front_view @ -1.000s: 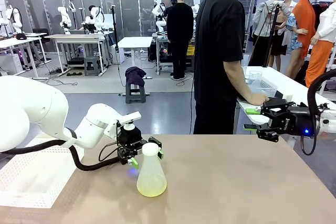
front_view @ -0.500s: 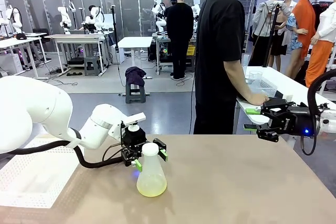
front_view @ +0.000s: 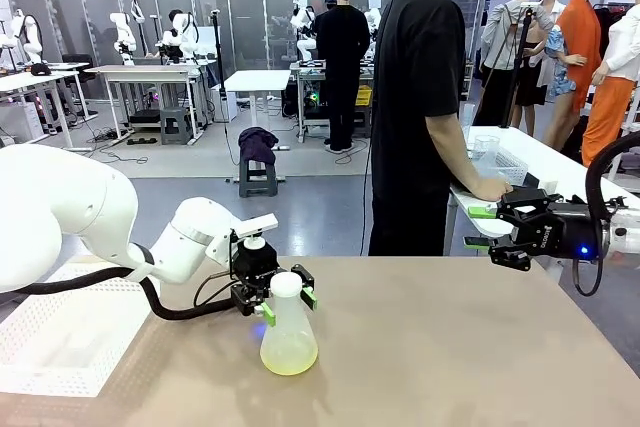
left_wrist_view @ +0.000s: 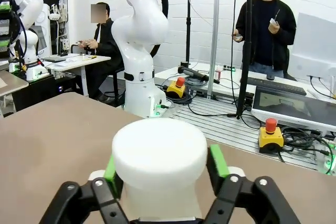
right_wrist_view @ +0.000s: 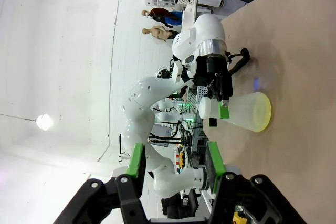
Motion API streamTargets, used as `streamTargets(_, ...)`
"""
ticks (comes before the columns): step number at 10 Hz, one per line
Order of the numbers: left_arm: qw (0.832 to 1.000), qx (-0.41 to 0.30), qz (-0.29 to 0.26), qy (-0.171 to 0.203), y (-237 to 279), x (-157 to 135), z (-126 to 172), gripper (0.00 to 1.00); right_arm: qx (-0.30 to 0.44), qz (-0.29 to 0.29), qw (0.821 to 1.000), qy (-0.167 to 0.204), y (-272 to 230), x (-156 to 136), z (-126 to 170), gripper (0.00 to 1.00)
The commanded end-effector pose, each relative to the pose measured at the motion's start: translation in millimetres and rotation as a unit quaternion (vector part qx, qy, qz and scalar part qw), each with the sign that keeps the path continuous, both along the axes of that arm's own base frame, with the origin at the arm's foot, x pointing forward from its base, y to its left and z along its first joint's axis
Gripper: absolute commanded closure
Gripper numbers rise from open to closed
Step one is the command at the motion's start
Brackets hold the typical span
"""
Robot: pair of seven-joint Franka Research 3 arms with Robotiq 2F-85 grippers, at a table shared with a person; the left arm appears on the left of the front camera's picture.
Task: Prepare the solutions needed for the experiment.
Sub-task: When the human places the Big flask in the center of the table, pick up the Big flask and place it in the left Organizing basket.
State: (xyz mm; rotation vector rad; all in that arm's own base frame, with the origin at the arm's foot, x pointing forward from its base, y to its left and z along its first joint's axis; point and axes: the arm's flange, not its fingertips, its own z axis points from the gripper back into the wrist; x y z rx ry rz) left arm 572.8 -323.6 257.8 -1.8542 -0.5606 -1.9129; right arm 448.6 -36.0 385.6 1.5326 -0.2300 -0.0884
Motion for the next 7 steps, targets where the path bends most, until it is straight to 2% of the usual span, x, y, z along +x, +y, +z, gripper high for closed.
streamTargets(1, 1.000, -0.001, -0.006, 0.022, -1.0, 10.7, 2.9, 0.41, 0.003, -0.001, 1.000, -0.003, 0.5, 0.6, 2.1, 0.41)
streamTargets(2, 1.000, 0.001, -0.004, 0.023, -1.0, 11.8, 2.9, 0.58, 0.003, -0.001, 1.000, -0.003, 0.5, 0.6, 2.1, 0.41)
streamTargets(3, 1.000, 0.001, -0.004, 0.025, 2.1, 11.3, 2.0, 0.61, 0.003, -0.001, 1.000, -0.003, 0.5, 0.6, 2.1, 0.41)
streamTargets(4, 1.000, 0.000, -0.002, 0.026, 1.5, 12.4, 3.6, 0.77, 0.003, -0.001, 1.000, -0.003, 0.5, 0.6, 2.1, 0.41)
streamTargets(5, 1.000, -0.001, -0.002, 0.028, 2.7, 14.1, 4.6, 0.80, 0.003, -0.001, 1.000, -0.003, 0.5, 0.6, 2.1, 0.41)
streamTargets(6, 0.999, -0.002, -0.001, 0.032, 4.6, 15.7, 6.1, 0.96, 0.003, -0.001, 1.000, -0.003, 0.5, 0.6, 2.1, 0.41)
streamTargets(7, 0.999, 0.003, 0.000, 0.039, 8.4, 16.4, 7.2, 0.99, 0.003, -0.001, 1.000, -0.003, 0.5, 0.6, 2.1, 0.41)
